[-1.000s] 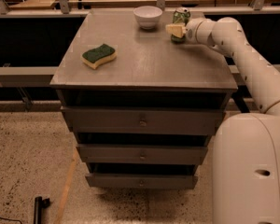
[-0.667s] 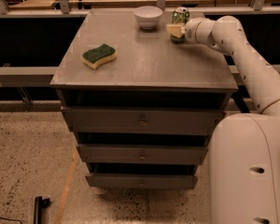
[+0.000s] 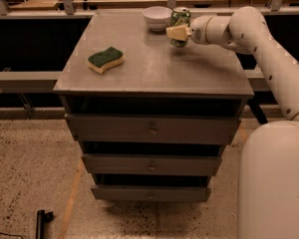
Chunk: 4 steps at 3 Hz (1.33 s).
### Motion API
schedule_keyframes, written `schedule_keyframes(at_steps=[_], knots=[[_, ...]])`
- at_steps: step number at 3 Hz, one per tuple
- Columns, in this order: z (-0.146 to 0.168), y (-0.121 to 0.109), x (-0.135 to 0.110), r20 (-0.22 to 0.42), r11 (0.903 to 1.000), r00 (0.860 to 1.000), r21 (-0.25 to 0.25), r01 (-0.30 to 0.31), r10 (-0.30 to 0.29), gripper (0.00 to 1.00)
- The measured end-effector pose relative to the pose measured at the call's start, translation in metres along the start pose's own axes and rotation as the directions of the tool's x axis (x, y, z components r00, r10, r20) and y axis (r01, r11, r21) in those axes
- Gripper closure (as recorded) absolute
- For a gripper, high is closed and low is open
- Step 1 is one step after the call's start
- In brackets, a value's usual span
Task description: Move green can near sponge
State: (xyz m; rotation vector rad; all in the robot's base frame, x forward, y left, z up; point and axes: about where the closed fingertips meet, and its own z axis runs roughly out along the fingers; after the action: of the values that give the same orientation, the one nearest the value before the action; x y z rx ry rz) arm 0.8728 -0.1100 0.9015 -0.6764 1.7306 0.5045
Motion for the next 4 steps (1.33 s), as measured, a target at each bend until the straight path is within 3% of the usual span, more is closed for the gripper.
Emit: schedule_keyframes(at_steps=[1, 2, 3, 4], knots=[[-0.007, 0.057, -0.003, -0.010, 0.9909, 0.999, -0.128, -0.039, 0.038, 1.00], [-0.002, 0.067, 0.001, -0.018, 0.9877, 0.999, -0.149, -0.048, 0.046, 1.00], [0.005, 0.092, -0.005, -0.022, 0.9798, 0.998, -0.189, -0.067, 0.064, 1.00], [0.011, 0.112, -0.005, -0.027, 0.9793, 0.997, -0.187, -0.079, 0.075, 1.00]])
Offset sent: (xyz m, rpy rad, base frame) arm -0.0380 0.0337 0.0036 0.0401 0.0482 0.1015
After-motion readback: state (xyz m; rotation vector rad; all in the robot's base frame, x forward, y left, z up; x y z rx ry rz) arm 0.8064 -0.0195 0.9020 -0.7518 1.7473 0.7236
